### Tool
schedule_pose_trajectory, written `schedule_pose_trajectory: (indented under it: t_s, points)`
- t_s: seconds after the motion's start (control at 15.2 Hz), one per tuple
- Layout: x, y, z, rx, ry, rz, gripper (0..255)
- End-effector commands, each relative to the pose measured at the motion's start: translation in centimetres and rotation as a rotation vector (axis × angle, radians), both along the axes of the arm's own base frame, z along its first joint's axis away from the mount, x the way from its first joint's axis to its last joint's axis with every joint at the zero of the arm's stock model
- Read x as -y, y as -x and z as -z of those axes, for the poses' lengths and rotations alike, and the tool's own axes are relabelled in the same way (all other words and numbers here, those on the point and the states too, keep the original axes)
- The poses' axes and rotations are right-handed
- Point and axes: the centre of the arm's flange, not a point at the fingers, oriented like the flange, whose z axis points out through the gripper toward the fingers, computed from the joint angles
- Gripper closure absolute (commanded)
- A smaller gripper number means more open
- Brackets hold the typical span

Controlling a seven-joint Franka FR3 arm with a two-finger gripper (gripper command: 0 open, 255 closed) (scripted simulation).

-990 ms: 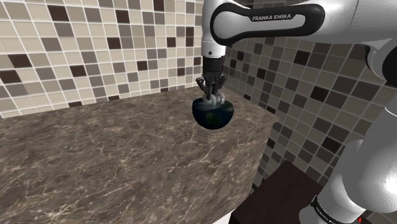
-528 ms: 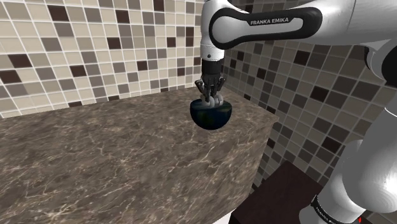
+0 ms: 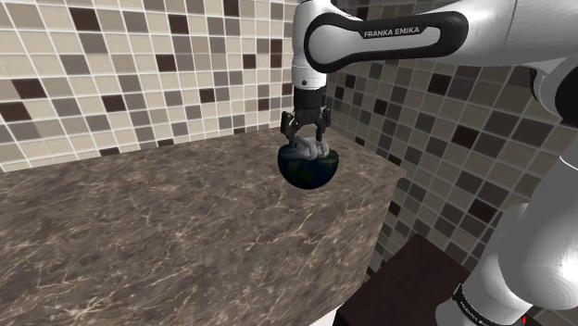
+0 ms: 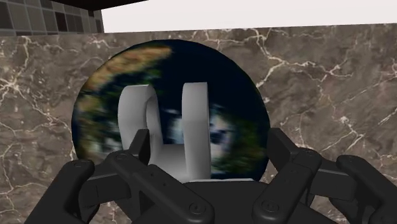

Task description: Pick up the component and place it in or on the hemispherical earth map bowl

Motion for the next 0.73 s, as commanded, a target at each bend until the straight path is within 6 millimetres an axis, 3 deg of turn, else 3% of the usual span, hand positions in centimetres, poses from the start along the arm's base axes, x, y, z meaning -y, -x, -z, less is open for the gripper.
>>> schedule_pose_trajectory:
  t_s: [0.0, 0.2, 0.66]
  points:
    - [0.0, -0.1, -1.3, 0.000, 0.000, 0.000, 0]
    - [-0.1, -0.1, -5.0, 0.000, 0.000, 0.000, 0]
    - [-0.1, -0.1, -5.0, 0.000, 0.000, 0.000, 0]
